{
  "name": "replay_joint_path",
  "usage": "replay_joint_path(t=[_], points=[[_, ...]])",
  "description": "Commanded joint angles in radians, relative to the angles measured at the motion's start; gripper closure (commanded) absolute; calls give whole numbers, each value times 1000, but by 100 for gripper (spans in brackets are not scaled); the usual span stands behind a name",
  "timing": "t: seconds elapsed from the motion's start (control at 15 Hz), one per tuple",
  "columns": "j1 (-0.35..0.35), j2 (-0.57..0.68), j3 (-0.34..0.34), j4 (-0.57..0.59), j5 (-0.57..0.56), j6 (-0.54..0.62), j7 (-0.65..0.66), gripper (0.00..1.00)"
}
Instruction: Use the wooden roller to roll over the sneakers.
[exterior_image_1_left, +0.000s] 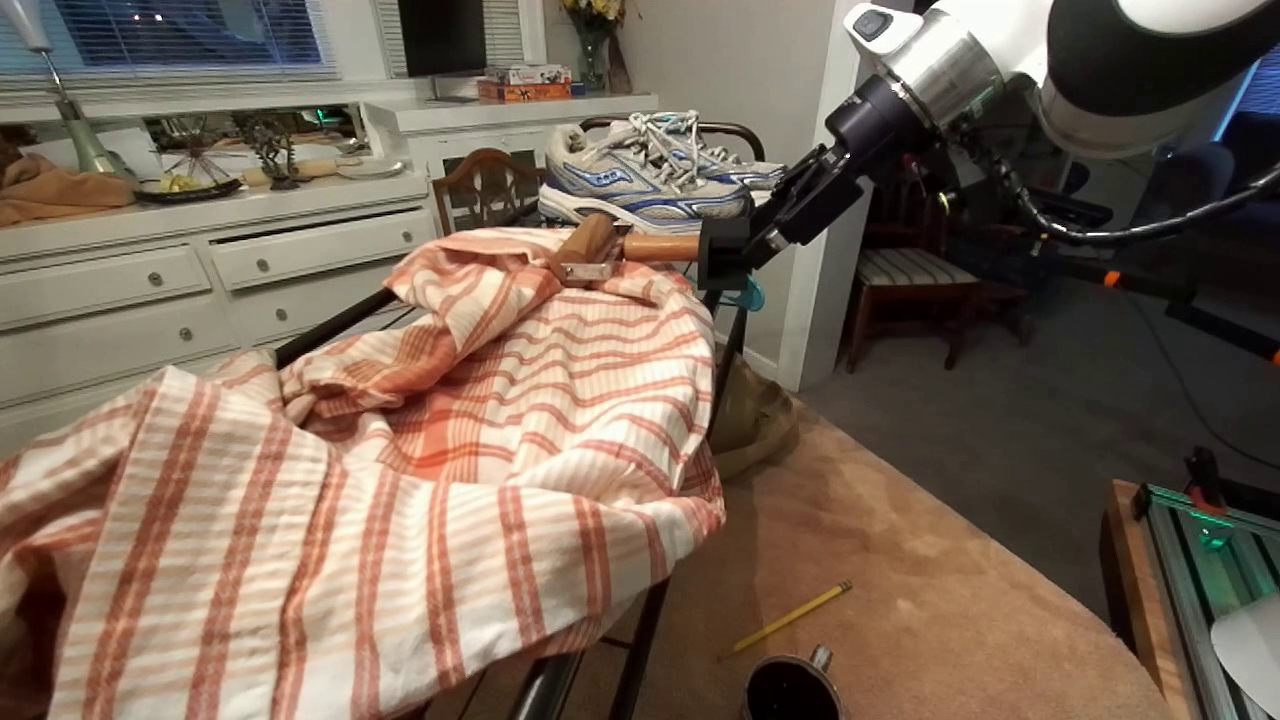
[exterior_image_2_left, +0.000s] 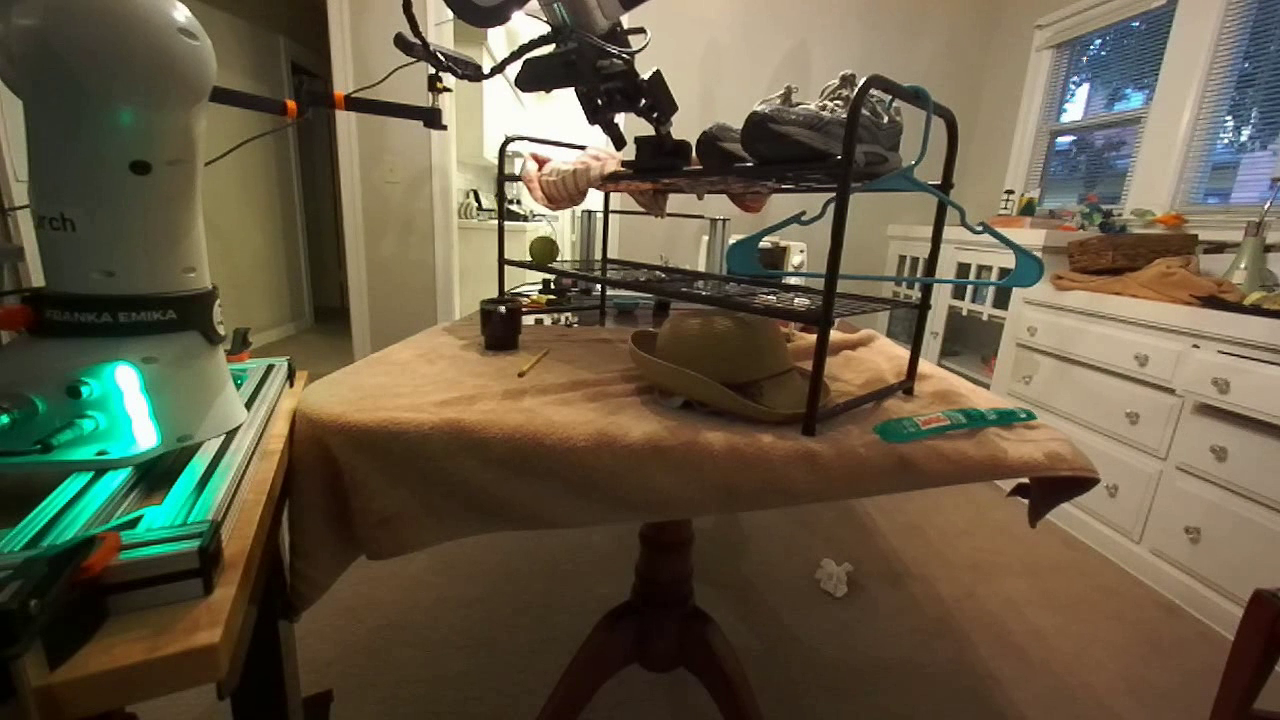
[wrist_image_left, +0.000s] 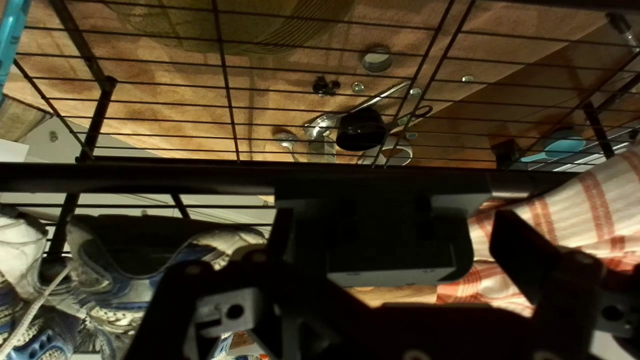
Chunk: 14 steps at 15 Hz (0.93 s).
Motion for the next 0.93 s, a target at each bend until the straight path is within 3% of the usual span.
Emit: replay_joint_path(t=[0.0,0.33,0.87], points=[[0,0,0,0,0,0,0,0],[0,0,0,0,0,0,0,0],[49,-115,-61,-128,59,145,-36,0]])
